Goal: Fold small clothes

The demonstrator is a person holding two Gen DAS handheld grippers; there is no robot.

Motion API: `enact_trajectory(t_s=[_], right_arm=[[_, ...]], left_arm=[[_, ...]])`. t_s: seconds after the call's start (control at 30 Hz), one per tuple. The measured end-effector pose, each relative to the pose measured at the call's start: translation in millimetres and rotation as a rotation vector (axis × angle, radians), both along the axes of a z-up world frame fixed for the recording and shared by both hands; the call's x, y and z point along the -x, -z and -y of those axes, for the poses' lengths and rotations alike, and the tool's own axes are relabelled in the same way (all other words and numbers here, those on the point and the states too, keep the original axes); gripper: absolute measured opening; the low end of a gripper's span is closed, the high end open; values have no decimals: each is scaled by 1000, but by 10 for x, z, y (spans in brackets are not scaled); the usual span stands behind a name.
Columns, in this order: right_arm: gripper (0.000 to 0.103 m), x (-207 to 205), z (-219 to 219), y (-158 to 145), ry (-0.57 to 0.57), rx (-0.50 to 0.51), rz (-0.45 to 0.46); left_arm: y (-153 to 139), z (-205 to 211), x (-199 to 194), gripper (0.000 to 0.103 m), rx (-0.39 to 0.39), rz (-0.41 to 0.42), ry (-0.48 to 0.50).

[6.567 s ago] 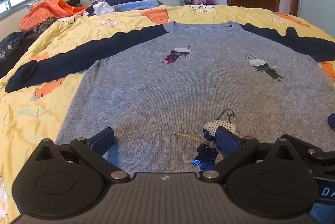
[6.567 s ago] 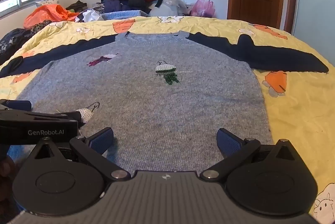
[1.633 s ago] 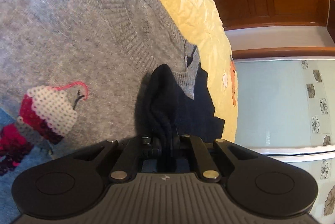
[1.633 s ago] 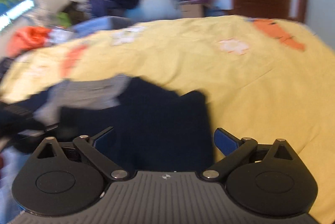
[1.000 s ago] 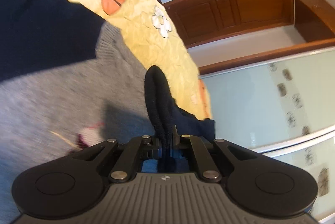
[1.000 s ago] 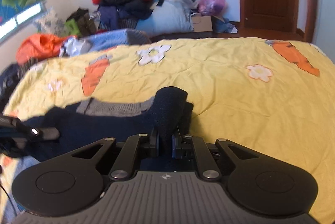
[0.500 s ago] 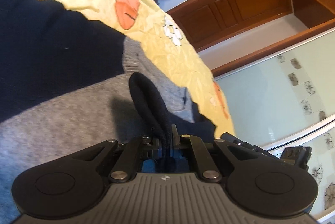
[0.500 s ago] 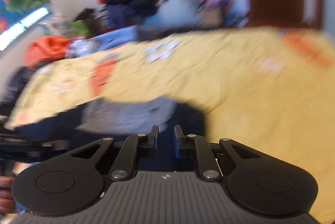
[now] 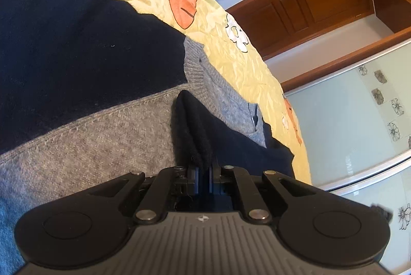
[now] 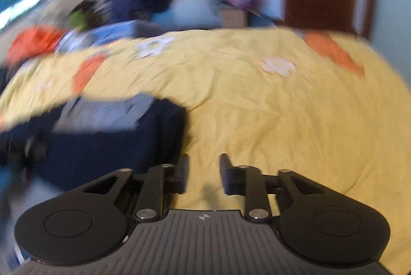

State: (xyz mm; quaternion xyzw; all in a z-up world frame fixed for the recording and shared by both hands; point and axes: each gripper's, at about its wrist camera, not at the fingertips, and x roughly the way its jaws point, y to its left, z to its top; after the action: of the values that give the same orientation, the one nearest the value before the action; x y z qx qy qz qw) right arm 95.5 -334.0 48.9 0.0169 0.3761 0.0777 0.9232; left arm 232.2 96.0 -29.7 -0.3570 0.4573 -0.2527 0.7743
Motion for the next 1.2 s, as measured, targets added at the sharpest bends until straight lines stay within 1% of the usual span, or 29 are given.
enact_trajectory(t_s=[0.03,0.07,0.1,0.13,0.17,0.2,0.23,0.27,0.3,0.37,0.4,0.43,0.47,0.5,0.53,0.57,0.63,0.73,0.8,0.83,0.87,0.93,1.0,1.1,1.17,1.2], right_arm=[[55,58,-76,17,-48,21,6],[67,73,-173,39,-88,64,11],[70,76,-269,58,-114,119,21],[70,68,-350,80,-134,157,26],[67,38,-401,95,-147,164,18],[58,-9,-446,120,-163,153,7],[16,-71,-499,155,-171,160,-1],[7,-100,-533,170,-156,192,5],[3,-109,-540,167,-152,191,20],[3,-129,-477,151,-155,126,-7],[4,-124,-400,115,-121,95,-8],[21,-138,-274,75,-76,23,-13],[58,-155,-114,71,-27,-60,-22],[74,-169,28,40,16,-145,-12],[83,-188,144,12,48,-214,4],[80,-248,224,-2,66,-266,-2],[80,-404,300,8,98,-315,-15],[65,-648,220,106,86,-309,-45],[47,-792,140,216,94,-273,-64],[16,-847,115,272,100,-260,-77],[9,-875,118,313,100,-274,-91],[9,-837,132,309,99,-322,-56],[9,-746,199,232,112,-369,-17],[8,-641,356,62,111,-439,24],[8,-600,433,-51,114,-412,46],[8,-587,484,-84,115,-416,51]], left_arm=[[7,-5,-3,7,9,-2,-3],[10,-14,-5,7,17,-5,-8],[16,-25,-3,7,27,-11,-15],[22,-35,2,7,37,-17,-19],[26,-37,-4,7,43,-22,-23],[28,-45,1,7,49,-25,-26],[27,-50,4,7,53,-28,-29],[21,-51,5,7,54,-28,-33],[9,-58,12,7,56,-26,-36],[-13,-75,19,7,63,-25,-44],[-29,-82,23,7,68,-21,-44],[-47,-86,24,7,78,-12,-37],[-69,-90,34,7,80,-1,-34],[-87,-93,40,7,77,4,-35],[-89,-97,41,7,83,2,-36],[-93,-101,43,7,91,3,-37],[-105,-111,54,7,88,5,-47],[-152,-157,87,7,98,25,-62],[-214,-196,116,7,99,40,-63],[-251,-216,139,7,98,49,-66],[-291,-238,160,7,88,56,-72],[-363,-257,188,7,71,68,-62],[-467,-235,222,7,37,85,-47],[-652,-158,285,7,55,117,-27],[-788,-72,325,7,66,144,-9],[-841,-17,334,7,75,152,0]])
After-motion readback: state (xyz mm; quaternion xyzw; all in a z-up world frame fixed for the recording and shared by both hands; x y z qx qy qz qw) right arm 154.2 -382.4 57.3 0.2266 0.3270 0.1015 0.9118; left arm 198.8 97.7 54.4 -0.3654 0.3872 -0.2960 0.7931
